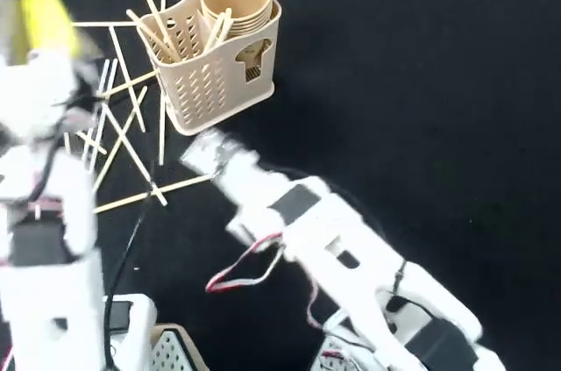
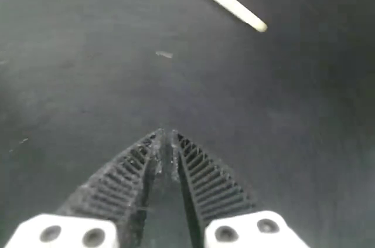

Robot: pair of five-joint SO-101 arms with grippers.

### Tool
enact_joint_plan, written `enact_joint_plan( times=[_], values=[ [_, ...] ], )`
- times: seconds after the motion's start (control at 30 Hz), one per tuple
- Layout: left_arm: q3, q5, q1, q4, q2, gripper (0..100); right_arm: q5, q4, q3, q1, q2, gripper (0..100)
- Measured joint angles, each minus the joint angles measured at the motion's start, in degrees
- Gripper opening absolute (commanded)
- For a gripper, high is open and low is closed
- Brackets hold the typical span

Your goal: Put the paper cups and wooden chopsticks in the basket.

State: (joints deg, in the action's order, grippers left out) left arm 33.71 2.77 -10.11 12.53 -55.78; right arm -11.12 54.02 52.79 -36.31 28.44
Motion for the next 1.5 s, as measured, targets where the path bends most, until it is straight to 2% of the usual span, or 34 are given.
enact_joint_plan(
  times=[0.1,0.2,0.4,0.6,0.73,0.8,0.9,1.07,1.23,1.37,1.5],
  values=[
    [-0.1,0.2,4.6,-1.2,7.2,3,3.2,-1.8,3.0,7.2,5.4,1.1],
    [-0.4,0.5,7.6,-1.2,15.8,3,4.7,-4.7,7.6,10.8,12.7,1.2],
    [-6.5,0.7,10.0,-1.3,27.6,3,4.8,-8.8,18.9,11.3,31.0,1.5],
    [-15.5,6.7,9.8,-1.0,28.2,3,4.9,-8.7,25.3,11.3,46.5,1.5],
    [-20.0,7.2,9.8,5.7,27.3,3,4.7,-7.1,25.5,11.3,51.3,1.5],
    [-20.6,7.2,9.1,9.8,26.5,7,4.0,-7.1,25.7,11.3,51.9,1.5],
    [-20.9,6.6,3.9,15.7,25.1,15,3.6,-7.1,25.7,11.3,52.2,1.5],
    [-20.9,2.3,-9.5,28.0,26.5,16,3.5,-7.1,25.7,11.3,52.2,1.5],
    [-20.9,-8.0,-20.5,39.7,37.9,16,3.4,-7.1,25.7,11.3,50.9,1.5],
    [-23.3,-15.6,-26.2,40.6,52.8,16,1.8,-7.1,25.7,11.1,47.5,1.5],
    [-32.5,-17.7,-30.9,39.7,69.9,16,1.5,-7.1,25.7,9.3,43.9,1.5]
  ],
)
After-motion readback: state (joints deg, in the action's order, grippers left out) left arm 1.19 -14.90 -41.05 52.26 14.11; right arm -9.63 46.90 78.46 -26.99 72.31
